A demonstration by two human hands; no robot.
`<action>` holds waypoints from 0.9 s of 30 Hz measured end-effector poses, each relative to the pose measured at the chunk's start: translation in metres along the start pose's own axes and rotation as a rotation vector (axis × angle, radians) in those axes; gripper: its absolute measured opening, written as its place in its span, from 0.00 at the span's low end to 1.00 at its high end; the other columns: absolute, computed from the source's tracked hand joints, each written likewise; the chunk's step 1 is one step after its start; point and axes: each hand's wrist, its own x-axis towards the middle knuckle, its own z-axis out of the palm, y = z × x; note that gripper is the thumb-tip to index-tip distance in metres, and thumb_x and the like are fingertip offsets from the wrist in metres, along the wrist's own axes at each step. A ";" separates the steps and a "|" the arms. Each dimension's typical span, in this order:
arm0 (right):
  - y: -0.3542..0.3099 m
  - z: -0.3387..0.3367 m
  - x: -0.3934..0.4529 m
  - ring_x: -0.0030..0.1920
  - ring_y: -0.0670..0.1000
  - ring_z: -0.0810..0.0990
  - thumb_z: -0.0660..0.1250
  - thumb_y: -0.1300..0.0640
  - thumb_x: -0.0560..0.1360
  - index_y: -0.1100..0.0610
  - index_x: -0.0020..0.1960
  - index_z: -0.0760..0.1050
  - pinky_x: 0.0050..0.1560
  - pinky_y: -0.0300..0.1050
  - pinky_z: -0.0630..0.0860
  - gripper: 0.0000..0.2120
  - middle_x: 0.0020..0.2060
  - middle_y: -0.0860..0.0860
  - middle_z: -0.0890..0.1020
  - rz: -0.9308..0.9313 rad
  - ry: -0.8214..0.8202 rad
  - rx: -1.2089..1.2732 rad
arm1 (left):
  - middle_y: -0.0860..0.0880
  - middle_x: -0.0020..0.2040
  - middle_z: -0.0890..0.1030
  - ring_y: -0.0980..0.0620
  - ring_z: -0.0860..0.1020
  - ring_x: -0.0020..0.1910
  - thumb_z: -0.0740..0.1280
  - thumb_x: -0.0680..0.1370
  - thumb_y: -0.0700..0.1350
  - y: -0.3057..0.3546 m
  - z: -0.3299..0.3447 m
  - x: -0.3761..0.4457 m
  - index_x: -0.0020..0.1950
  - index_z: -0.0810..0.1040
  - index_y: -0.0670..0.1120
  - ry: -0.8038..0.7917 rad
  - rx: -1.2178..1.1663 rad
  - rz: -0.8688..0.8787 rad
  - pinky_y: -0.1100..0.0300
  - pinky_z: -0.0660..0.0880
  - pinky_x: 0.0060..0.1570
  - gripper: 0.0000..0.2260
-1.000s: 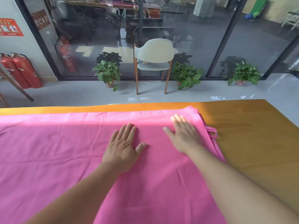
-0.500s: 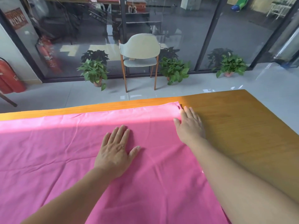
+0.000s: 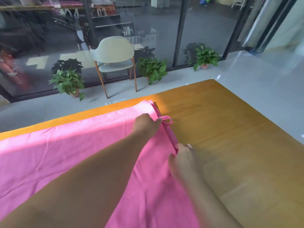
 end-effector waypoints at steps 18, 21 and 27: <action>0.024 -0.002 -0.017 0.54 0.59 0.80 0.54 0.47 0.84 0.53 0.56 0.71 0.46 0.48 0.70 0.12 0.50 0.54 0.83 0.010 0.127 0.093 | 0.40 0.55 0.79 0.42 0.79 0.53 0.54 0.83 0.41 0.048 -0.006 0.020 0.65 0.73 0.35 0.086 0.132 0.058 0.55 0.74 0.47 0.16; 0.023 -0.002 -0.014 0.53 0.58 0.81 0.52 0.48 0.84 0.54 0.57 0.70 0.43 0.47 0.66 0.13 0.50 0.54 0.82 0.023 0.134 0.060 | 0.38 0.60 0.77 0.40 0.77 0.58 0.55 0.83 0.42 0.046 0.008 0.027 0.65 0.74 0.38 0.045 0.137 0.113 0.51 0.74 0.55 0.15; 0.030 -0.003 -0.005 0.50 0.57 0.80 0.61 0.48 0.79 0.52 0.49 0.73 0.49 0.48 0.73 0.09 0.45 0.52 0.82 0.062 0.065 0.204 | 0.44 0.67 0.71 0.43 0.67 0.65 0.54 0.83 0.47 0.021 0.029 0.028 0.64 0.75 0.43 0.066 0.129 0.303 0.51 0.63 0.66 0.15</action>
